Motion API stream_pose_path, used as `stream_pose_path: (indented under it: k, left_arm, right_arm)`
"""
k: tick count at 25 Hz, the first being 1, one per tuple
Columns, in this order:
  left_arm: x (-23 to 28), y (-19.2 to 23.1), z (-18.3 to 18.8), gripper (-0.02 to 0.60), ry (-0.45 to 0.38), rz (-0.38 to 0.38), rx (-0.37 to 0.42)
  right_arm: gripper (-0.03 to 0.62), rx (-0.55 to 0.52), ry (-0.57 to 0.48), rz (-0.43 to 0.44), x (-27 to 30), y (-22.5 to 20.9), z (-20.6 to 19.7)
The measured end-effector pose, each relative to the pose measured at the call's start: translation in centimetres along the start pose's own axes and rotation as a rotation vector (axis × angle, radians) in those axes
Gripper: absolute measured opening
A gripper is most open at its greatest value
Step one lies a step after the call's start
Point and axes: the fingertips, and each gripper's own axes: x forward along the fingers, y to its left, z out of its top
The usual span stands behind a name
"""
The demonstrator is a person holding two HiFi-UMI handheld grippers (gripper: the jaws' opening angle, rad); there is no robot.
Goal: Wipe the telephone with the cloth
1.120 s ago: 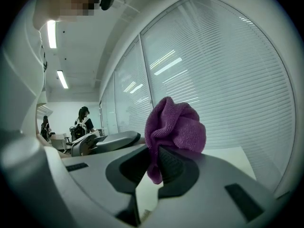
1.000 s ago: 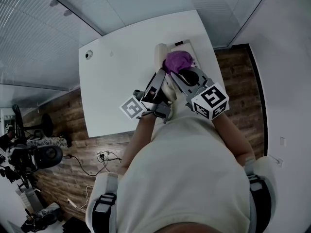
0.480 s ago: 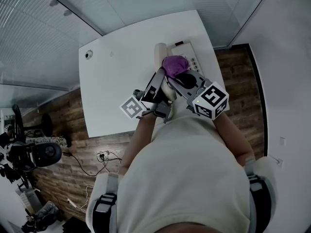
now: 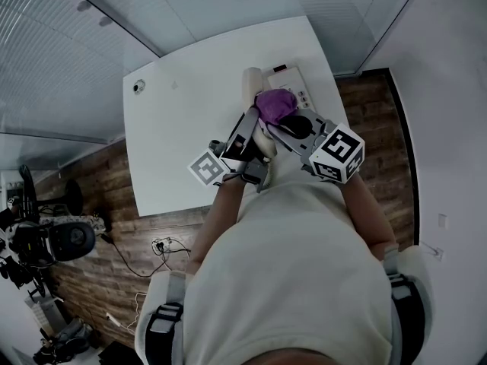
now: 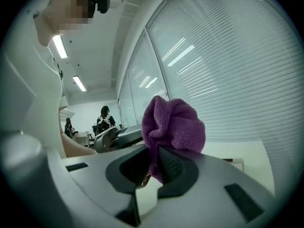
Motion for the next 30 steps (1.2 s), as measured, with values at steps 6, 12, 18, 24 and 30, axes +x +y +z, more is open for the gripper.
stream_pose_path:
  k: [6,12,18,24,30]
  left_arm:
    - [-0.1,0.4,0.4,0.229,-0.013,0.022,0.011]
    - [-0.2,0.5,1.7,0.229,-0.039,0.031,0.011]
    - [-0.3,1.2,2.8,0.229,-0.063,0.042,0.018]
    - [-0.3,1.1,3.1,0.229,-0.068,0.041,0.032]
    - [-0.2,1.3,3.2,0.229,-0.072,0.044,0.036]
  right_arm:
    - [0.046,-0.018,0.018,0.027,-0.4,0.5,-0.1]
    - [0.046,-0.035,0.037,0.081,-0.4,1.8,-0.4]
    - [0.046,-0.026,0.050,0.104,-0.2,1.8,-0.8]
    - [0.046,-0.001,0.071,0.104,-1.0,1.8,-2.0]
    - [0.046,0.019,0.087,0.106,-1.8,1.7,-2.8]
